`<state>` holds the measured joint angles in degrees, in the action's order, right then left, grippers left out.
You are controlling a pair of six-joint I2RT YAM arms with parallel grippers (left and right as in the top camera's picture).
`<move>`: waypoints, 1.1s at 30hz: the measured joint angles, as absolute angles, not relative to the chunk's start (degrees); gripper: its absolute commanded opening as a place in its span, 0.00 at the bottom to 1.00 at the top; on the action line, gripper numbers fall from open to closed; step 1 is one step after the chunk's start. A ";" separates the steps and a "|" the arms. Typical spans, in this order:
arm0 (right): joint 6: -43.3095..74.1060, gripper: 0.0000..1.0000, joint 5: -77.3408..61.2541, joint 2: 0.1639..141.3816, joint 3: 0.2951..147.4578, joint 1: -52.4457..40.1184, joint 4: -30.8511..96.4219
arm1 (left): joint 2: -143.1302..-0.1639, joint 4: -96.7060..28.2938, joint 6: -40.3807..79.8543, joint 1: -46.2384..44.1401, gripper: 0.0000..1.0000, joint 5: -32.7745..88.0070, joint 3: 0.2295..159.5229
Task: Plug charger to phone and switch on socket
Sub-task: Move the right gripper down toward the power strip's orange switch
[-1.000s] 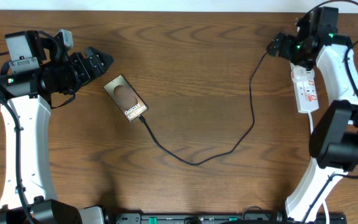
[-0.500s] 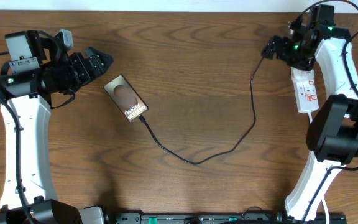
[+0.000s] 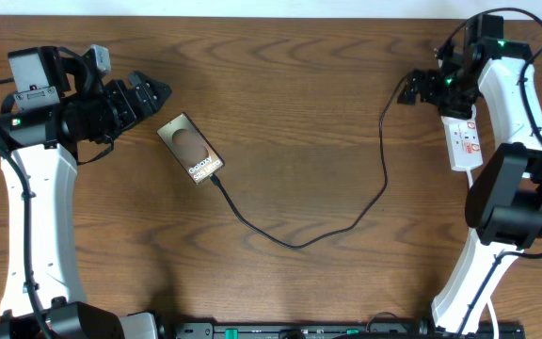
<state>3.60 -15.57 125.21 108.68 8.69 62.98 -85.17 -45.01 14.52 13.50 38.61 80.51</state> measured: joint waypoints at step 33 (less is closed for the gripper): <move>0.56 0.99 -12.71 125.21 108.71 16.93 63.00 | -85.17 -45.71 14.28 13.50 0.93 38.61 80.51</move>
<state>0.56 -12.71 125.21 108.71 16.93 63.00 -85.17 -45.71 14.28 13.50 38.61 80.51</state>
